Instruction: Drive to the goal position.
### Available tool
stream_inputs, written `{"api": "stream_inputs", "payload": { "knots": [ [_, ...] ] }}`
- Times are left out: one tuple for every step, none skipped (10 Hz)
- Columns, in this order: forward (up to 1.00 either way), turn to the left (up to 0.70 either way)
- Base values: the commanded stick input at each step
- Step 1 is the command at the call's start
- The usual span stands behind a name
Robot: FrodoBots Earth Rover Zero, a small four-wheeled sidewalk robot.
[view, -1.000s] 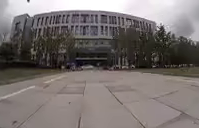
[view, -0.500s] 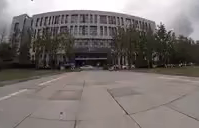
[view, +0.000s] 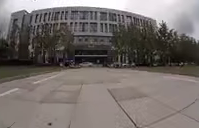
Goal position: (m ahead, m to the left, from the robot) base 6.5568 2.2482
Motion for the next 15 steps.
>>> {"api": "stream_inputs", "payload": {
  "knots": [
    [0.70, 0.00],
    [0.70, 0.00],
    [0.70, 0.00],
    [0.70, 0.00],
    [0.70, 0.00],
    [0.70, 0.00],
    [0.70, 0.00],
    [0.70, 0.00],
    [0.70, 0.00],
    [0.70, 0.00],
    [0.70, 0.00],
    [0.70, 0.00],
    [0.70, 0.00],
    [0.70, 0.00],
    [0.70, 0.00]
  ]
}}
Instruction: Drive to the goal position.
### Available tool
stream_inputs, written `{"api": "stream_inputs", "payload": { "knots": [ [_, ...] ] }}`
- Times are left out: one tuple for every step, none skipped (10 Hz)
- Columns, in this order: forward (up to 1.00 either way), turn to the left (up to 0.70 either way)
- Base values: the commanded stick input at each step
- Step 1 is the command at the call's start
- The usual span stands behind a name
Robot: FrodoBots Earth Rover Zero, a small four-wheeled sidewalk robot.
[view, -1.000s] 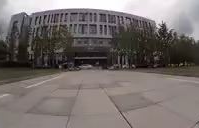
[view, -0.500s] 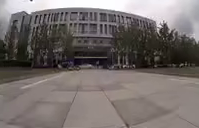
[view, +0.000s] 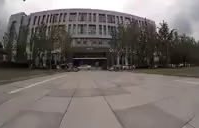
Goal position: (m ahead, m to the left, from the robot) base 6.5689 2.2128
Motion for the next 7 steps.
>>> {"api": "stream_inputs", "payload": {
  "knots": [
    [0.70, 0.00],
    [0.70, 0.00],
    [0.70, 0.00],
    [0.70, 0.00],
    [0.70, 0.00],
    [0.70, 0.00],
    [0.70, 0.00]
  ]
}}
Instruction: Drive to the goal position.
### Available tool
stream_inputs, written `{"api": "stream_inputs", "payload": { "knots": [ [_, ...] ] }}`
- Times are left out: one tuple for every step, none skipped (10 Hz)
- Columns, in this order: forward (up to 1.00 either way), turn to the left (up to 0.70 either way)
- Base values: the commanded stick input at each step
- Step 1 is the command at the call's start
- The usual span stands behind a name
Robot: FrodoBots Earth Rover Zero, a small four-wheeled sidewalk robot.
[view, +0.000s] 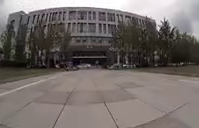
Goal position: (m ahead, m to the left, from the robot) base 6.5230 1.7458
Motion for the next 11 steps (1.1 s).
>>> {"api": "stream_inputs", "payload": {
  "knots": [
    [0.70, 0.00],
    [0.70, 0.00],
    [0.70, 0.00],
    [0.70, 0.00],
    [0.70, 0.00],
    [0.70, 0.00],
    [0.70, 0.00],
    [0.70, 0.00],
    [0.70, 0.00],
    [0.70, 0.00],
    [0.70, 0.00]
  ]
}}
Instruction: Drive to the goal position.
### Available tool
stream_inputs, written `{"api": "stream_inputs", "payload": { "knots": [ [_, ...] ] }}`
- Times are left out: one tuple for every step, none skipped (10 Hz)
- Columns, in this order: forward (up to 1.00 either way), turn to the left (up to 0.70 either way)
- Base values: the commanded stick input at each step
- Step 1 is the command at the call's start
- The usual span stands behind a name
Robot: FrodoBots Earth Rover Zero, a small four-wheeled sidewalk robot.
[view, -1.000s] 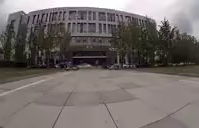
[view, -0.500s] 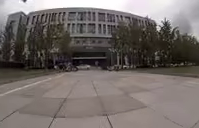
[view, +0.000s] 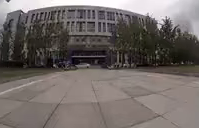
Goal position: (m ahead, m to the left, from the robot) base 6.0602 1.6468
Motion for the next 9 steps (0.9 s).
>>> {"api": "stream_inputs", "payload": {
  "knots": [
    [0.70, 0.00],
    [0.70, 0.00],
    [0.70, 0.00],
    [0.70, 0.00],
    [0.70, 0.00],
    [0.70, 0.00],
    [0.70, 0.00],
    [0.70, 0.00],
    [0.70, 0.00]
  ]
}}
